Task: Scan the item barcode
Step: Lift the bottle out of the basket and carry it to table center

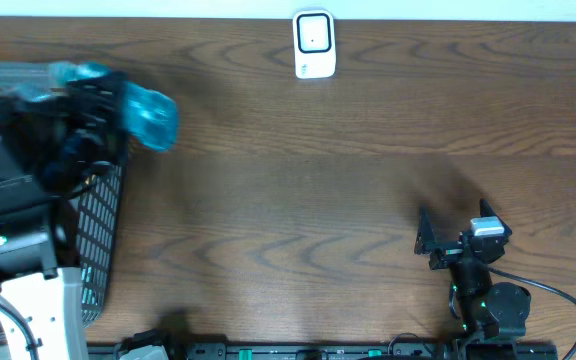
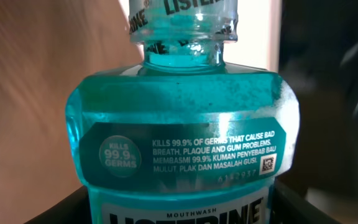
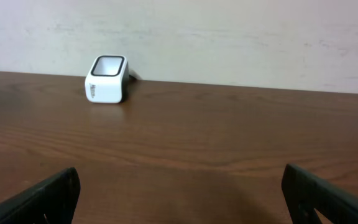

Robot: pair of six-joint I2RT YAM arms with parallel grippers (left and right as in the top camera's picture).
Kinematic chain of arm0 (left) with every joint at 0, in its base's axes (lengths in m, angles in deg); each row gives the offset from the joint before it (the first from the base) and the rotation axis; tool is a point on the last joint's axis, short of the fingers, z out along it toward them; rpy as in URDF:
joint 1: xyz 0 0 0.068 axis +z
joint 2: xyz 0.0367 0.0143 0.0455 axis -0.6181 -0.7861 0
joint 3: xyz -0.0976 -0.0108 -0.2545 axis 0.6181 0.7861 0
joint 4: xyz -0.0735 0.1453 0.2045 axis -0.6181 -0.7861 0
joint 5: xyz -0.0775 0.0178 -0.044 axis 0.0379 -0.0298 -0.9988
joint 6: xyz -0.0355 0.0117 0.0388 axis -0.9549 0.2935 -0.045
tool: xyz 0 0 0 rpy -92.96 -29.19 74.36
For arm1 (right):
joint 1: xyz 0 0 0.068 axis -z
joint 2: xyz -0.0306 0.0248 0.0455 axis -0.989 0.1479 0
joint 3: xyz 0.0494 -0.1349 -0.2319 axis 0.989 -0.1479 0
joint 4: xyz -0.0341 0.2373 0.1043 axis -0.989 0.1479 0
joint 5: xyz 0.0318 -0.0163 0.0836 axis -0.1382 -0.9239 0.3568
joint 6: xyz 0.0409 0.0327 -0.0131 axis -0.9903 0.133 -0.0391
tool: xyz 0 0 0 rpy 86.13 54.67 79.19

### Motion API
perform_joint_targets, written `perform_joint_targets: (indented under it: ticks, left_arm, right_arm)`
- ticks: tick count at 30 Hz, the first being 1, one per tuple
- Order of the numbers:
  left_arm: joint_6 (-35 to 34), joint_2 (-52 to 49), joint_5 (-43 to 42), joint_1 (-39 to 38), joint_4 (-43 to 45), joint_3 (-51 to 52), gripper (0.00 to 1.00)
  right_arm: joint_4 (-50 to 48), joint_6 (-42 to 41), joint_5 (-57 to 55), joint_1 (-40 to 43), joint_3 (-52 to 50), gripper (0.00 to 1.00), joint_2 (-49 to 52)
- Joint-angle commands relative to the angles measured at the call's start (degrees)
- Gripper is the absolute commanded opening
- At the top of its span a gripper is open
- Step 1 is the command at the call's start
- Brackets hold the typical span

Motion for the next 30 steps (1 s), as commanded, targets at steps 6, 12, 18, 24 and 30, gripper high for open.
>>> perform_joint_targets:
  ticks: [6,12,18,24,30]
  left_arm:
    - [9.99,-1.01,20.06,-21.03,-13.42,-1.77,0.43]
    - [10.45,-6.49,28.24,-31.85,-14.75,-1.05,0.43]
    - [10.36,-16.11,31.89,-39.36,-14.19,-1.05,0.42]
    - [10.38,-26.8,31.89,-43.58,-11.91,-1.05,0.43]
    - [10.38,-35.26,31.89,-46.73,-9.01,-1.05,0.42]
  right_arm:
    - [0.24,-0.79,-0.24,-0.13,-0.07,0.99,-0.35]
    - [0.24,-0.79,-0.24,-0.13,-0.07,0.99,-0.35]
    - [0.24,-0.79,-0.26,-0.13,-0.07,0.99,-0.35]
    - [0.24,-0.79,-0.24,-0.13,-0.07,0.99,-0.35]
    - [0.24,-0.79,-0.26,-0.13,-0.07,0.99,-0.35]
